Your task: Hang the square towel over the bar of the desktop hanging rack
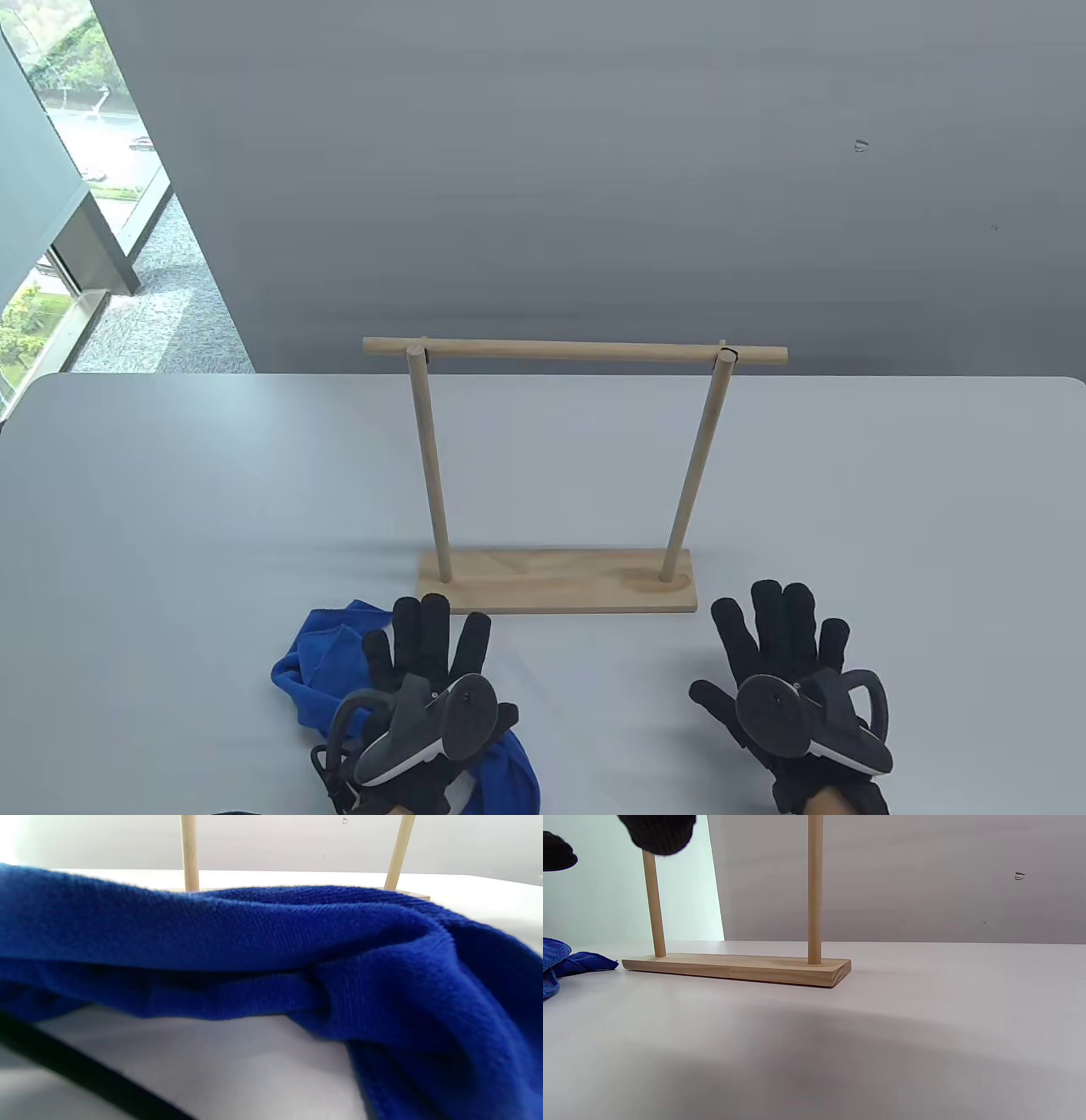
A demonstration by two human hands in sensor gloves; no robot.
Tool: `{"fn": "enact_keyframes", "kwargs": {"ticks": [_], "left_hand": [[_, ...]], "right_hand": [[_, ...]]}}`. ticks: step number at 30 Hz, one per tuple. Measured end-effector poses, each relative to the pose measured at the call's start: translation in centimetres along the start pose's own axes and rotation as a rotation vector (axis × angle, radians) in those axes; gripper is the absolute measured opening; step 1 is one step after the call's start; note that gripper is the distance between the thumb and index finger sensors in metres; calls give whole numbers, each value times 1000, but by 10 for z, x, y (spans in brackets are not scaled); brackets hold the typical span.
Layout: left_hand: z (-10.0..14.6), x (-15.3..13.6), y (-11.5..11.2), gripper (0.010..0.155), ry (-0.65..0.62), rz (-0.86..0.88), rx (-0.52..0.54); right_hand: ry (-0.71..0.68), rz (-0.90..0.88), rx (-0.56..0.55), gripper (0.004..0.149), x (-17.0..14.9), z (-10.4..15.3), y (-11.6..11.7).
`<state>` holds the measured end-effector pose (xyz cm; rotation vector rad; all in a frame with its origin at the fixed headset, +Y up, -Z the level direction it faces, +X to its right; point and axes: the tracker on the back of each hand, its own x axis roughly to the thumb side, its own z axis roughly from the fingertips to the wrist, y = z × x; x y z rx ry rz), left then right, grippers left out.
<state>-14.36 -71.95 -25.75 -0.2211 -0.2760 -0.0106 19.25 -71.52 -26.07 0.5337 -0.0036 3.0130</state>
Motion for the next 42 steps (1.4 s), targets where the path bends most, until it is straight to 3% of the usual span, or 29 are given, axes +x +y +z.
{"fn": "enact_keyframes", "kwargs": {"ticks": [3,8,11,14,17,20,22,28,31,35,38,39,41,42], "left_hand": [[-2,-2,-2,92,33,-18,-61],[-5,-9,-7,100,79,-19,-285],[-10,-12,-15,104,83,-8,-364],[-15,-8,-25,96,157,-135,-425],[-20,-3,-34,76,188,-246,-452],[-22,2,-37,50,185,-328,-406],[-23,3,-34,42,144,-307,-386],[-26,4,8,39,24,347,-166],[-32,17,29,39,-12,549,-62],[-37,46,47,40,-19,653,-3],[-43,66,48,40,-57,633,-15],[-43,72,46,41,-70,625,-34],[-42,78,40,44,-84,604,-52],[-42,79,37,52,-101,593,-62]], "right_hand": [[-1,-10,10,82,0,0,0],[-7,-35,-6,82,-1,2,-3],[-10,-46,-6,82,-2,1,-3],[-20,-46,12,82,-2,-1,0],[-28,-47,34,82,-1,-2,3],[-39,-56,54,81,0,-3,5],[-41,-71,65,80,-1,-3,5],[-16,-170,74,78,-12,-8,4],[-61,-273,96,79,-15,-9,3],[-214,-483,155,93,-7,-11,8],[-229,-415,199,97,3,-14,16],[-182,-374,179,87,5,-15,18],[-76,-353,75,49,1,-17,13],[-52,-363,40,41,-3,-16,10]]}}
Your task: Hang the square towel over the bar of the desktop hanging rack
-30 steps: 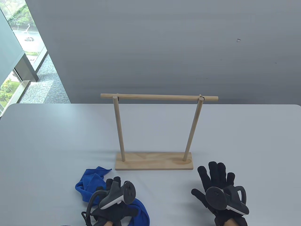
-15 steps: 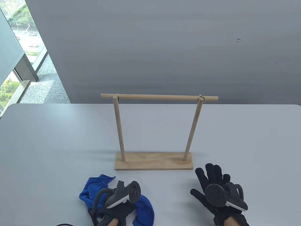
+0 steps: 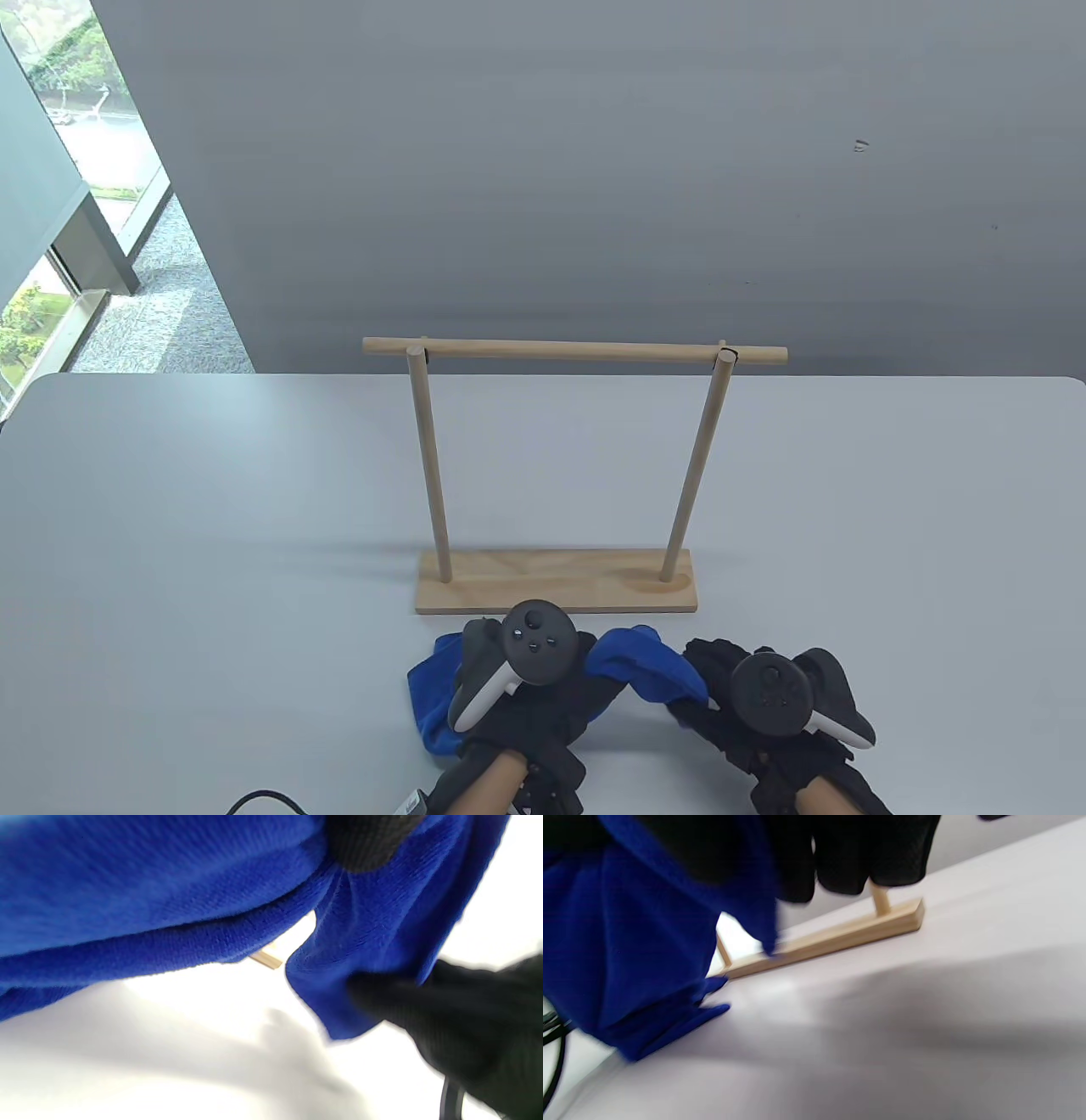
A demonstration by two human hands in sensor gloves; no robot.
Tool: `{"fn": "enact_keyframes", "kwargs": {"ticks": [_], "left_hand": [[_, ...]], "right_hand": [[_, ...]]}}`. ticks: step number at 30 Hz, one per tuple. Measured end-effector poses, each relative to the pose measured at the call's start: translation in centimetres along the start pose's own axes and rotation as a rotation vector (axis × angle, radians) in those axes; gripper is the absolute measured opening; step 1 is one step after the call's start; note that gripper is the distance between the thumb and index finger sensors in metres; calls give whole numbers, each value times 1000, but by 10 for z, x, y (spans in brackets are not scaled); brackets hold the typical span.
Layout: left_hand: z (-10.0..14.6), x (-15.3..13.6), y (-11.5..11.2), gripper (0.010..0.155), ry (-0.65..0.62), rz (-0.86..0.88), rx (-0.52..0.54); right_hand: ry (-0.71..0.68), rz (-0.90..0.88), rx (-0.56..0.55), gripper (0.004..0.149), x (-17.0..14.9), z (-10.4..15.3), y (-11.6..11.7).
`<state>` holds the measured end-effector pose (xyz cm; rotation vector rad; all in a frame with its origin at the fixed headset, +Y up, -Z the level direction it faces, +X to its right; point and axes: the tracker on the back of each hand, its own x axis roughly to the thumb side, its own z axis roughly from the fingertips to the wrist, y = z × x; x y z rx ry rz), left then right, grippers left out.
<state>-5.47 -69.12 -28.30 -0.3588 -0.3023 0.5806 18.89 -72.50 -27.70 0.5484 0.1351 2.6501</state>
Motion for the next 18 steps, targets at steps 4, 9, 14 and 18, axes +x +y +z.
{"fn": "enact_keyframes", "kwargs": {"ticks": [4,9,14,18], "left_hand": [[3,-20,-9,83,74,-227,-172],[6,-58,-12,93,259,-655,-307],[5,-75,-21,92,118,-688,-214],[3,-69,-19,98,1,-552,-124]], "right_hand": [[108,-44,-236,40,-16,11,-30],[162,11,-426,40,-25,25,-59],[142,15,-421,40,-23,26,-60],[120,43,-404,40,-19,25,-57]]}}
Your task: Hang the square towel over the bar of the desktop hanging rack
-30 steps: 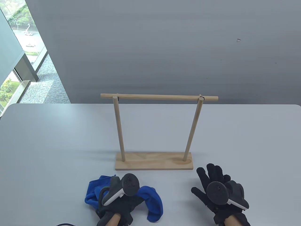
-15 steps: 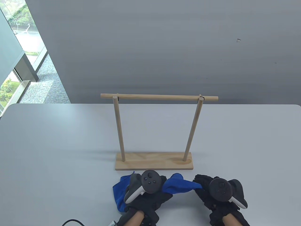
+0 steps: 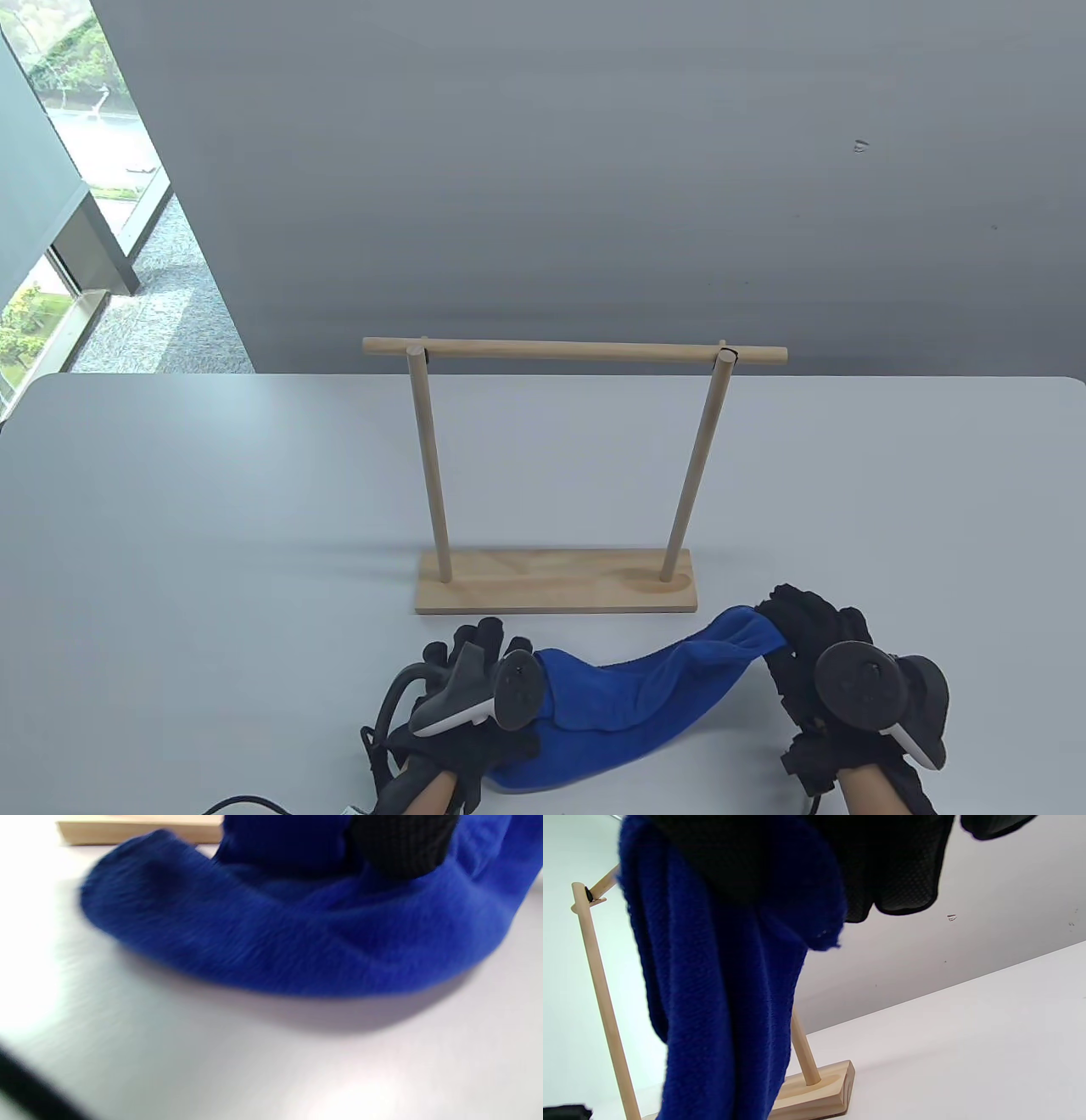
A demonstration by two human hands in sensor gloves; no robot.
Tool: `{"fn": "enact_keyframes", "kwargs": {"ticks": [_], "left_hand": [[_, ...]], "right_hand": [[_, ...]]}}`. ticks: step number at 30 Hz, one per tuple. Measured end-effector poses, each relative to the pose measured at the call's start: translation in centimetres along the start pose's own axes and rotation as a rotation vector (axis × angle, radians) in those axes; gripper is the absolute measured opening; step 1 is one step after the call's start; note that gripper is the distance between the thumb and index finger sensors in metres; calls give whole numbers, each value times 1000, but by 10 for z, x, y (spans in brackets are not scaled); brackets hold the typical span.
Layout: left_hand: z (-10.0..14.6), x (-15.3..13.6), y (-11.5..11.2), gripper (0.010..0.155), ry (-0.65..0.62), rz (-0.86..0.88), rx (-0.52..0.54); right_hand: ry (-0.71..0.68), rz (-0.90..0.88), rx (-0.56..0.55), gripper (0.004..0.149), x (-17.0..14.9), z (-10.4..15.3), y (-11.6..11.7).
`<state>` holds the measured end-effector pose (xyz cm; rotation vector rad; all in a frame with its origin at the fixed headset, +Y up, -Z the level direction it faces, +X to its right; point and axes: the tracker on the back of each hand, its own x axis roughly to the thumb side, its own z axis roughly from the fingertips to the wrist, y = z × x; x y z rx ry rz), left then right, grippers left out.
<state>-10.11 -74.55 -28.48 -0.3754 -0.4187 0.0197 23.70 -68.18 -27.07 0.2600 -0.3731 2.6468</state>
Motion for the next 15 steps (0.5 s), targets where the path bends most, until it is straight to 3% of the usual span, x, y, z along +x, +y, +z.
{"fn": "enact_keyframes", "kwargs": {"ticks": [2,4,6,7,9,12,15], "left_hand": [[1,9,3,95,-92,-28,112],[2,21,3,83,-134,-94,180],[5,28,3,49,-122,-151,256],[9,26,7,43,-112,-138,328],[16,15,18,41,-90,16,405],[36,-25,32,40,-38,385,556],[54,-75,28,39,-2,853,620]], "right_hand": [[-11,2,7,40,3,1,1],[-21,12,16,40,5,2,2],[-10,31,20,39,5,3,2],[3,46,19,39,4,3,2],[29,70,19,39,1,4,0],[68,122,30,38,-3,4,-3],[92,139,72,38,-7,3,-1]]}}
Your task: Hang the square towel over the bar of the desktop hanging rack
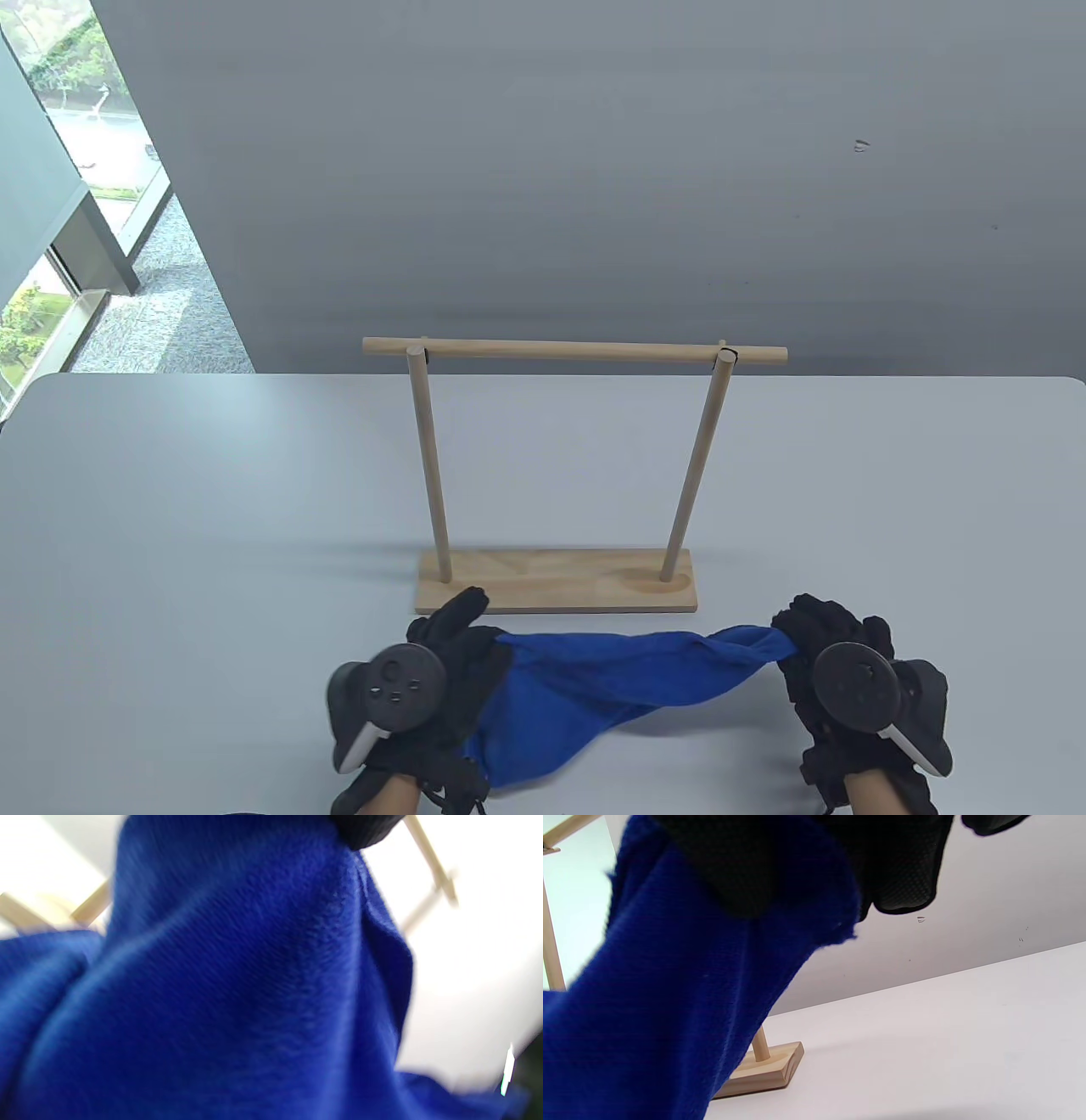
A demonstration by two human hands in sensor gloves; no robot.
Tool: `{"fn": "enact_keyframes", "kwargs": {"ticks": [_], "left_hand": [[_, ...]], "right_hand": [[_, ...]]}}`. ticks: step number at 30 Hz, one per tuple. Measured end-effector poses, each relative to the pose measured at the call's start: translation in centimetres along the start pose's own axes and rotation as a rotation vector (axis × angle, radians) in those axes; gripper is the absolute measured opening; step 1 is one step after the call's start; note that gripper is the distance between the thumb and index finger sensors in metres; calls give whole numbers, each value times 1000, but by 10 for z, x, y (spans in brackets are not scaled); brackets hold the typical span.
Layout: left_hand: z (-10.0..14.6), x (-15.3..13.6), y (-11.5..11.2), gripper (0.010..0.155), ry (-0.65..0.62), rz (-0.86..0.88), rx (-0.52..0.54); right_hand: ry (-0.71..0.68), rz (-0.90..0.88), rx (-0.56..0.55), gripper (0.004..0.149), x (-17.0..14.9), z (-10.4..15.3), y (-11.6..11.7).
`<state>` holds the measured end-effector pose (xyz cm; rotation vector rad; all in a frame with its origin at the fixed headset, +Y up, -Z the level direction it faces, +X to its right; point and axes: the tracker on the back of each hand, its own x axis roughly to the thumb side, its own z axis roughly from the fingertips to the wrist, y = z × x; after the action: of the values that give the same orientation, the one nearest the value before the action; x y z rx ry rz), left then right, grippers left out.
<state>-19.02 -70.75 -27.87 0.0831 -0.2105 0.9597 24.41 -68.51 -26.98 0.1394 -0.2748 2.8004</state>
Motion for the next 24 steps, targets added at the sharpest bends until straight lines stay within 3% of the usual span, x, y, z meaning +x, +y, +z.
{"fn": "enact_keyframes", "kwargs": {"ticks": [2,5,6,8,10,12,15,18,21,22,24], "left_hand": [[3,-21,17,39,93,190,38],[5,-39,26,40,282,242,-53],[4,-41,25,40,336,201,-80],[2,-43,13,42,492,-34,-301],[1,-39,5,55,537,-257,-390],[1,-31,5,57,521,-365,-297],[3,-19,7,57,336,-307,-147],[2,-13,-3,55,233,-353,-102],[-4,-11,-25,56,206,-525,-159],[-8,-11,-36,57,212,-599,-221],[-13,-10,-54,52,216,-682,-446]], "right_hand": [[8,-16,42,38,-2,-1,3],[17,-24,128,38,-4,-3,6],[22,-25,161,38,-4,-3,7],[43,-14,245,38,-7,-3,11],[56,-1,286,39,-9,-3,15],[64,4,323,39,-10,-4,19],[65,-1,331,39,-12,-5,20],[39,8,323,38,-8,-5,21],[11,25,334,38,-3,-4,22],[1,27,337,38,-1,-4,22],[-11,31,337,38,2,-2,20]]}}
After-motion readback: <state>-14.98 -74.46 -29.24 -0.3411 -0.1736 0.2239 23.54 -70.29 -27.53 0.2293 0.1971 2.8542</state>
